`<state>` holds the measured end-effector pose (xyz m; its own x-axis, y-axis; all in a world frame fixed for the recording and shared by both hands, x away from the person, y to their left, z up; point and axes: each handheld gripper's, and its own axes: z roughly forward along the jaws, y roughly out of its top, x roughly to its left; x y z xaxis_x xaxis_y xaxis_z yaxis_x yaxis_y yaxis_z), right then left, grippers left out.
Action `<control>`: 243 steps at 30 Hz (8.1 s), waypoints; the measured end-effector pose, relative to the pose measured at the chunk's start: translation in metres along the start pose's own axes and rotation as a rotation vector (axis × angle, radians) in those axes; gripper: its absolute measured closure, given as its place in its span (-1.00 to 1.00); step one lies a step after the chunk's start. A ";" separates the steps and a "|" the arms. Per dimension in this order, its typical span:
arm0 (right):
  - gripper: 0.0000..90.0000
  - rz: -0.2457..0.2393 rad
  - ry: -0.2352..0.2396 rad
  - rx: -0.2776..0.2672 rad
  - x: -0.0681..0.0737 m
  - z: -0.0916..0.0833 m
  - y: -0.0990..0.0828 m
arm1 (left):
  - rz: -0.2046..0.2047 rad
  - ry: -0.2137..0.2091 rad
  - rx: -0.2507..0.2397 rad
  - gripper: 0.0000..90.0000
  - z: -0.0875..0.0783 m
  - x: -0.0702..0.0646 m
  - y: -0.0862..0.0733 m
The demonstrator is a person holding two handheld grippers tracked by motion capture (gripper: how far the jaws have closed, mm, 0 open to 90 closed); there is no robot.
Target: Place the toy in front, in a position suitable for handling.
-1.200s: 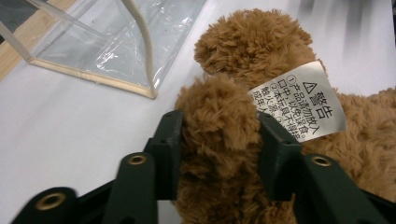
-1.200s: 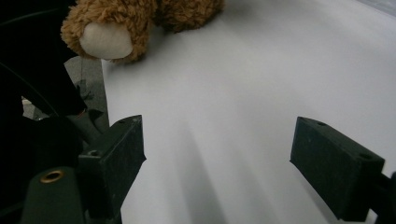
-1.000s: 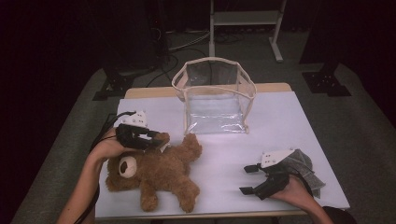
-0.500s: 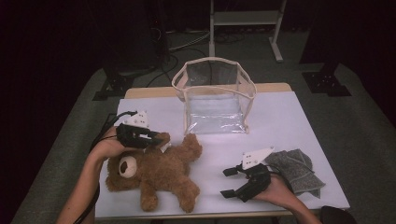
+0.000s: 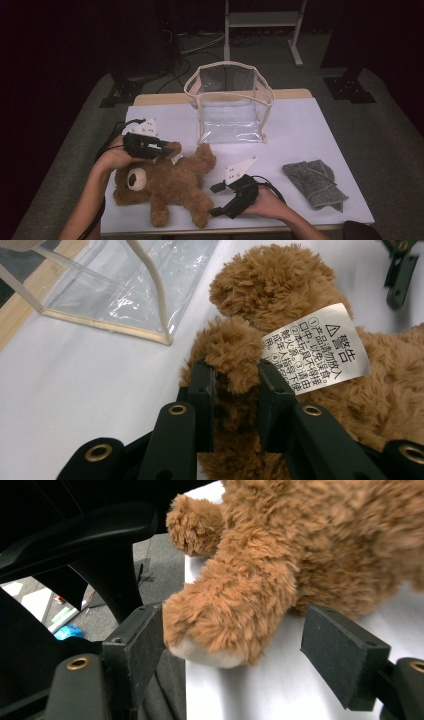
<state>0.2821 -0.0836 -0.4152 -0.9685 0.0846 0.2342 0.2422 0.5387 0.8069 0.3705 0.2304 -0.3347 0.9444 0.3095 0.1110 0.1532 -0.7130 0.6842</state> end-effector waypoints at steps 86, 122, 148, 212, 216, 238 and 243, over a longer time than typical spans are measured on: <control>0.67 0.032 -0.129 0.052 0.027 -0.156 -0.034 | 0.223 -0.067 -0.111 0.73 0.029 -0.050 0.154; -0.06 0.077 -0.277 0.009 0.000 -0.163 -0.069 | 0.197 -0.188 -0.109 -0.04 0.082 -0.057 0.114; -0.24 -0.008 -0.414 0.059 -0.025 -0.131 -0.057 | 0.151 -0.106 -0.107 -0.63 0.102 -0.070 0.049; -0.04 0.272 -0.533 0.096 -0.044 -0.215 -0.131 | 0.029 -0.101 -0.076 -0.28 0.084 -0.074 0.036; -0.03 0.269 -0.561 0.132 -0.051 -0.209 -0.138 | 0.028 -0.104 -0.083 -0.29 0.084 -0.074 0.034; 0.62 0.276 -0.611 0.151 -0.056 -0.195 -0.155 | 0.013 -0.056 -0.117 -0.37 0.086 -0.084 0.030; 0.73 0.319 -0.594 0.111 -0.058 -0.198 -0.158 | 0.015 -0.050 -0.112 -0.38 0.086 -0.086 0.030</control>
<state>0.3112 -0.3396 -0.4486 -0.7259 0.6821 0.0885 0.5447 0.4914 0.6796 0.3188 0.1285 -0.3859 0.9602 0.2652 0.0878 0.1077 -0.6415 0.7595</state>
